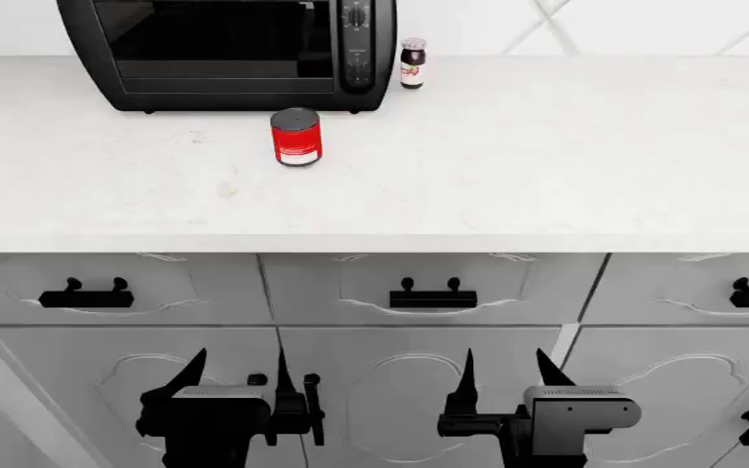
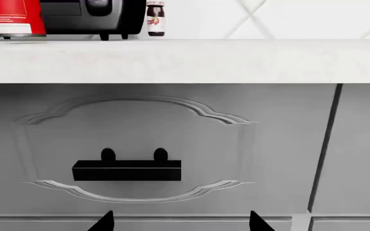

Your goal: Pick the canned food and peanut butter from the counter and place them in the cabinets closest to them.

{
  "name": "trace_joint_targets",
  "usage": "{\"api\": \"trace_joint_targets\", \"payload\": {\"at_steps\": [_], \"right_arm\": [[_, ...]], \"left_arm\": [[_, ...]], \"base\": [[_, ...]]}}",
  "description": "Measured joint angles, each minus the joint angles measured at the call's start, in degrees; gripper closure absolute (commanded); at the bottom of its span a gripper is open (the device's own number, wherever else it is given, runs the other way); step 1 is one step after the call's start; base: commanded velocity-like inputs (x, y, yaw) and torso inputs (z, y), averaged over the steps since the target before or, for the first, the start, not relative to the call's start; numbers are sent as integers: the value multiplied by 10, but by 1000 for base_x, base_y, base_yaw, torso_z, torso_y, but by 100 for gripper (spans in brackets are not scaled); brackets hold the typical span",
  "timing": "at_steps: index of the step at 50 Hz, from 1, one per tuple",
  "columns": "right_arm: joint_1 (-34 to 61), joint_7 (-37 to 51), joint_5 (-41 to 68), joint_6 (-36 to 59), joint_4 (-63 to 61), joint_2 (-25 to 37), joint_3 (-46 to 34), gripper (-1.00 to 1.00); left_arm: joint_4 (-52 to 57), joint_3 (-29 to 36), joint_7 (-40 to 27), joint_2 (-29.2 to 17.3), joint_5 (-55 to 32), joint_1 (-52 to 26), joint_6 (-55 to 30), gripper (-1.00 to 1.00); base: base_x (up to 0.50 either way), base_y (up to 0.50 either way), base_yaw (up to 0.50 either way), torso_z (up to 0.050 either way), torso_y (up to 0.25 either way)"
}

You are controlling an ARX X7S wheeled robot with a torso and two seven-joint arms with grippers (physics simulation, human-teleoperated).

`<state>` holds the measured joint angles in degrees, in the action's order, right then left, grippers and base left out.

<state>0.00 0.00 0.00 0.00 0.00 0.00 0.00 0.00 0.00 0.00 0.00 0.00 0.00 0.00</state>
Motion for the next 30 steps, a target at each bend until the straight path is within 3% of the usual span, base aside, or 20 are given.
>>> {"api": "trace_joint_targets", "payload": {"at_steps": [17, 30], "right_arm": [[4, 24, 22, 2, 5, 19, -22, -100], [3, 36, 37, 2, 3, 34, -39, -100]], "left_arm": [[1, 23, -24, -19, -20, -2, -9, -100], [-1, 40, -39, -32, -34, -3, -13, -100]], "base": [[0, 0, 0, 0, 0], [0, 495, 0, 0, 0]]}}
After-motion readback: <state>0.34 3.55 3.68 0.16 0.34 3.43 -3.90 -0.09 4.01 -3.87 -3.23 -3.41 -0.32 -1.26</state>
